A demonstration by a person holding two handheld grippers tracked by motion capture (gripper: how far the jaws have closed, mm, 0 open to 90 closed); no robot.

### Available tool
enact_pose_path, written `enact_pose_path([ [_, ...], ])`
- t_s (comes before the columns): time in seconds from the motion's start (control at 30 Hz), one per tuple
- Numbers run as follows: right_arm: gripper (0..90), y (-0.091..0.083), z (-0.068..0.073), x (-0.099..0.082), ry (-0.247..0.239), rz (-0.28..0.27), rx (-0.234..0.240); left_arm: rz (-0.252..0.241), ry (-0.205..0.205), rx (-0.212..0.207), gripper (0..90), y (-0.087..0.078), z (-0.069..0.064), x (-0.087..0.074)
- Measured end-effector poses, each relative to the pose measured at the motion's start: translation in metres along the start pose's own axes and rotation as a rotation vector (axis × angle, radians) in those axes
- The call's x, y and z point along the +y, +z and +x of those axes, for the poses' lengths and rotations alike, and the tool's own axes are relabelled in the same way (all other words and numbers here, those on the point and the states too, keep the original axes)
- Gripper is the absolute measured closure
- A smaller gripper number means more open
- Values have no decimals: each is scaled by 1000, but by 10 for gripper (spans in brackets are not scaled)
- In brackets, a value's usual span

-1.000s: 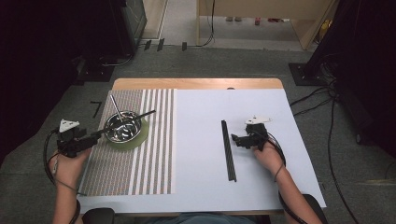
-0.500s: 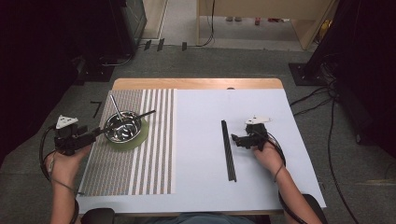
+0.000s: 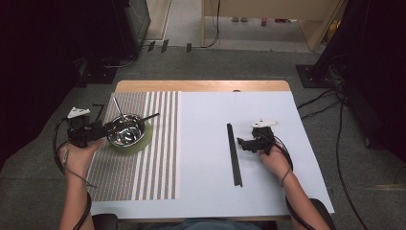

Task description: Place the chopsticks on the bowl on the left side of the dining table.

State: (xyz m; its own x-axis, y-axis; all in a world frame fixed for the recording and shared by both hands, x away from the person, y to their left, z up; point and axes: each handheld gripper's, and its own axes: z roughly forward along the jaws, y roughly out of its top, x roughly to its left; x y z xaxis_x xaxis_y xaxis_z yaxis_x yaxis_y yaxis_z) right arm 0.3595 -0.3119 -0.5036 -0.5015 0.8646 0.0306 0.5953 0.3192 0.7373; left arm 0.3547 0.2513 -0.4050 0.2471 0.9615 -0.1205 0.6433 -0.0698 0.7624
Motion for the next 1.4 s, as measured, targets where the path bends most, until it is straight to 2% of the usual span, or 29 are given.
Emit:
enact_pose_path([
  [0.2, 136, 0, 0, 0, 0, 0, 0, 7, 17, -20, 611, 9, -7, 4],
  [0.37, 136, 0, 0, 0, -1, -1, 0, 15, 3, -38, 711, 15, -14, 10],
  [0.53, 136, 0, 0, 0, -1, -1, 0, 35, 8, -49, 795, 26, -20, 13],
  [0.77, 136, 0, 0, 0, 0, -1, 0, 66, 19, -46, 895, 37, -28, 14],
  [1.07, 136, 0, 0, 0, 1, 0, 0, 81, 45, -51, 900, 51, -39, 17],
  [1.4, 136, 0, 0, 0, 1, 0, 0, 102, 58, -54, 900, 60, -40, 14],
])
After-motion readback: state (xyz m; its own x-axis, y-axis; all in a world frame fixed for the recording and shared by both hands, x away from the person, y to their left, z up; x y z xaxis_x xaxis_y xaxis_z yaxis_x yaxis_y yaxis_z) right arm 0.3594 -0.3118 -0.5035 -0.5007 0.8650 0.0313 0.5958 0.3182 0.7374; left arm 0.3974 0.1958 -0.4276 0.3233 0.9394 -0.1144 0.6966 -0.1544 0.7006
